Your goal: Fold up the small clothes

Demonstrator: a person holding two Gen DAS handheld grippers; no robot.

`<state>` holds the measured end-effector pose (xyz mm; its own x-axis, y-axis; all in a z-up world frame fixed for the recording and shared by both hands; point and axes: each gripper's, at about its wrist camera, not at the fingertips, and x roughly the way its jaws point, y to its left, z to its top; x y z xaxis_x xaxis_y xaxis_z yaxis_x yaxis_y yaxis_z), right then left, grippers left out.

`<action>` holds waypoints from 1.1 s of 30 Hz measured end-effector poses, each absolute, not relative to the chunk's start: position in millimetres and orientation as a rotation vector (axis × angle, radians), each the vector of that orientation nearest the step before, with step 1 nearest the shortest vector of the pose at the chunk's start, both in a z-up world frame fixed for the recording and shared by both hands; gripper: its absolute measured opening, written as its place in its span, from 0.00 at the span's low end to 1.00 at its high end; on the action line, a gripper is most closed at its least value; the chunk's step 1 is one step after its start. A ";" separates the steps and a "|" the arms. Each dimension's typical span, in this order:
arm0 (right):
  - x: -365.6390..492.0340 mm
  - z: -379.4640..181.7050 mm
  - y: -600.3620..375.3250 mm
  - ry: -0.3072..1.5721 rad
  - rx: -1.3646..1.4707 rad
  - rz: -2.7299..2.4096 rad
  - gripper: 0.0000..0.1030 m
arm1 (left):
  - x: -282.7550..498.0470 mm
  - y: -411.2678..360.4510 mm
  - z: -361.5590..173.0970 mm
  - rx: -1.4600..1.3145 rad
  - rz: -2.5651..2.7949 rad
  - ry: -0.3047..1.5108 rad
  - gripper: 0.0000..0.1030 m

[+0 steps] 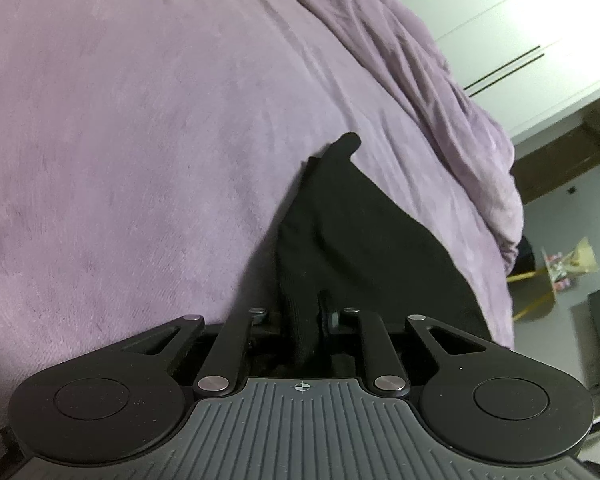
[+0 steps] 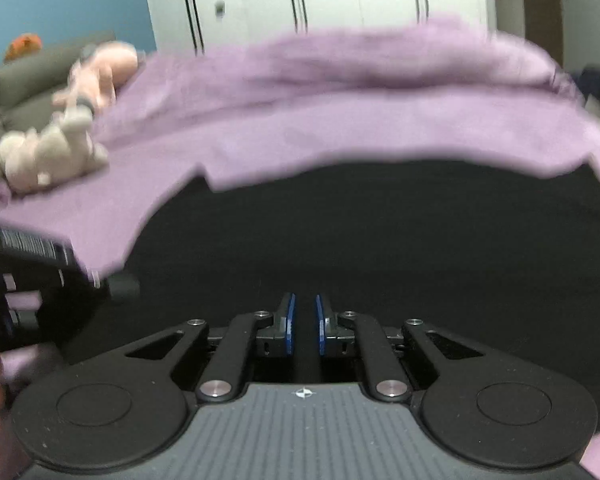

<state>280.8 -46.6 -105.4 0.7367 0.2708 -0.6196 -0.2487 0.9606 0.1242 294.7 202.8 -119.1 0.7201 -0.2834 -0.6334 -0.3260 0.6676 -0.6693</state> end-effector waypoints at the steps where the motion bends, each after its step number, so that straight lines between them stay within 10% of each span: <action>1: 283.6 -100.1 -48.1 0.703 0.032 0.295 0.10 | 296.7 200.8 -116.6 -0.847 0.032 0.797 0.15; 18: 255.8 -76.3 -191.7 0.640 0.379 0.086 0.11 | 319.6 82.3 -47.2 -0.344 -0.052 0.780 0.13; 33: 263.7 -89.0 -223.6 0.700 0.561 0.233 0.22 | 295.7 22.0 -71.4 -0.492 -0.353 0.851 0.24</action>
<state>263.7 -223.6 -89.0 0.7471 0.3838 -0.5428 -0.0186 0.8282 0.5601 295.7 22.0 -71.4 0.6125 -0.4830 -0.6257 0.1012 0.8330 -0.5440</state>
